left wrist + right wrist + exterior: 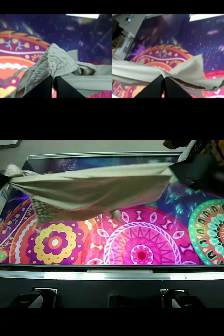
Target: Fold the clothes and pants, and hang the long-sleeved shirts on hangers.
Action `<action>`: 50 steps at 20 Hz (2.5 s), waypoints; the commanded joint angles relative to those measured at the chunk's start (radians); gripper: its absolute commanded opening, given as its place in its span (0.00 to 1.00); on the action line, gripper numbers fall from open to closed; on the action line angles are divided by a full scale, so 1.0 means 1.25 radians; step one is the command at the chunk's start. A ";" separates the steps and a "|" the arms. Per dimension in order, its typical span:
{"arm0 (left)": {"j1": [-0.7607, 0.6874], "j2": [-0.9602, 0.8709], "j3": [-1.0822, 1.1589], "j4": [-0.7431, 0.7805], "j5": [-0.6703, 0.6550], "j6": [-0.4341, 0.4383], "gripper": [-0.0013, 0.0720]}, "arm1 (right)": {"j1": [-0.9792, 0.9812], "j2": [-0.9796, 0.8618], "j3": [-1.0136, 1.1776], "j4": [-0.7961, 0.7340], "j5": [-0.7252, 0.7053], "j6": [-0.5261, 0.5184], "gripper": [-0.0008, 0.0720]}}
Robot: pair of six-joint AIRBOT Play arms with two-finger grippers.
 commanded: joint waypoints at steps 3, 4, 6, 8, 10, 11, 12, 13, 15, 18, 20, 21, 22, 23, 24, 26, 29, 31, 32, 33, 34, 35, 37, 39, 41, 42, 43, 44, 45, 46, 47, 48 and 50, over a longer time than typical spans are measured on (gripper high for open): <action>0.001 0.133 0.048 0.042 -0.059 -0.101 0.05 | -0.001 0.076 0.123 -0.093 0.013 0.117 0.03; 0.001 0.135 0.048 0.049 -0.070 -0.107 0.05 | -0.001 0.075 0.127 -0.099 0.009 0.131 0.03; 0.001 0.120 0.047 0.063 -0.078 -0.107 0.05 | -0.001 0.055 0.127 -0.147 0.000 0.181 0.03; 0.001 0.078 0.047 0.072 -0.077 -0.101 0.05 | -0.001 0.003 0.127 -0.180 -0.003 0.207 0.03; -0.003 0.001 0.047 0.071 -0.077 -0.067 0.05 | 0.000 -0.082 0.127 -0.167 -0.002 0.207 0.04; -0.005 -0.047 0.047 0.071 -0.075 -0.049 0.05 | 0.000 -0.139 0.127 -0.152 -0.003 0.207 0.04; -0.011 -0.107 0.047 0.071 -0.067 -0.028 0.05 | 0.001 -0.198 0.127 -0.144 -0.007 0.206 0.04; -0.013 -0.167 0.047 0.071 -0.055 -0.019 0.05 | 0.002 -0.266 0.127 -0.144 -0.015 0.198 0.04; -0.019 -0.295 0.047 0.071 0.006 -0.016 0.05 | 0.002 -0.404 0.127 -0.144 -0.055 0.184 0.04; -0.026 -0.483 0.047 0.067 0.146 -0.017 0.05 | 0.002 -0.604 0.127 -0.056 -0.155 0.158 0.04; -0.037 -0.587 0.047 0.048 0.196 -0.017 0.05 | 0.002 -0.711 0.127 0.070 -0.208 0.110 0.04; -0.041 -0.630 0.047 0.040 0.204 -0.017 0.05 | 0.002 -0.752 0.127 0.125 -0.225 0.084 0.04; -0.045 -0.670 0.047 0.027 0.209 -0.017 0.05 | 0.002 -0.791 0.127 0.172 -0.235 0.062 0.04; -0.051 -0.704 0.047 0.016 0.210 -0.017 0.05 | 0.002 -0.819 0.127 0.206 -0.237 0.046 0.04; -0.056 -0.730 0.047 0.006 0.211 -0.017 0.05 | 0.002 -0.842 0.127 0.225 -0.237 0.044 0.04; -0.065 -0.765 0.047 -0.005 0.211 -0.017 0.05 | 0.002 -0.866 0.127 0.246 -0.229 0.034 0.04; -0.069 -0.776 0.048 -0.017 0.197 -0.017 0.06 | -0.002 -0.859 0.127 0.248 -0.195 0.014 0.20; -0.058 -0.758 0.048 -0.016 0.163 -0.017 0.28 | -0.032 -0.832 0.127 0.247 -0.117 -0.005 0.48; -0.045 -0.743 0.048 -0.016 0.142 -0.017 0.49 | -0.058 -0.809 0.127 0.247 -0.057 -0.044 0.56; -0.029 -0.722 0.048 -0.016 0.117 -0.016 0.65 | -0.086 -0.783 0.127 0.242 0.004 -0.077 0.59; -0.009 -0.700 0.048 -0.016 0.087 -0.008 0.73 | -0.118 -0.753 0.127 0.229 0.067 -0.103 0.59; 0.013 -0.676 0.047 -0.016 0.049 0.000 0.75 | -0.149 -0.723 0.127 0.201 0.120 -0.119 0.59; 0.061 -0.630 0.028 -0.016 -0.009 0.009 0.75 | -0.199 -0.663 0.117 0.121 0.213 -0.138 0.64; 0.109 -0.580 -0.033 -0.017 -0.023 0.026 0.75 | -0.224 -0.600 0.061 0.092 0.259 -0.172 0.67; 0.154 -0.544 -0.125 -0.041 0.011 0.059 0.75 | -0.220 -0.529 -0.057 0.102 0.267 -0.208 0.67; 0.175 -0.539 -0.170 -0.089 0.033 0.099 0.75 | -0.213 -0.495 -0.124 0.120 0.263 -0.219 0.67; 0.192 -0.541 -0.207 -0.143 0.058 0.136 0.75 | -0.203 -0.458 -0.199 0.137 0.251 -0.231 0.67; 0.204 -0.548 -0.244 -0.196 0.090 0.172 0.75 | -0.190 -0.424 -0.266 0.150 0.238 -0.235 0.67; 0.211 -0.557 -0.270 -0.228 0.118 0.197 0.75 | -0.175 -0.391 -0.327 0.158 0.219 -0.235 0.67; 0.211 -0.569 -0.287 -0.239 0.136 0.213 0.75 | -0.156 -0.359 -0.383 0.163 0.198 -0.234 0.67; 0.210 -0.582 -0.298 -0.239 0.146 0.224 0.75 | -0.134 -0.332 -0.429 0.164 0.182 -0.234 0.67; 0.208 -0.594 -0.304 -0.239 0.153 0.230 0.75 | -0.114 -0.312 -0.461 0.164 0.169 -0.233 0.67; 0.208 -0.615 -0.304 -0.239 0.153 0.233 0.75 | -0.068 -0.289 -0.498 0.164 0.143 -0.218 0.67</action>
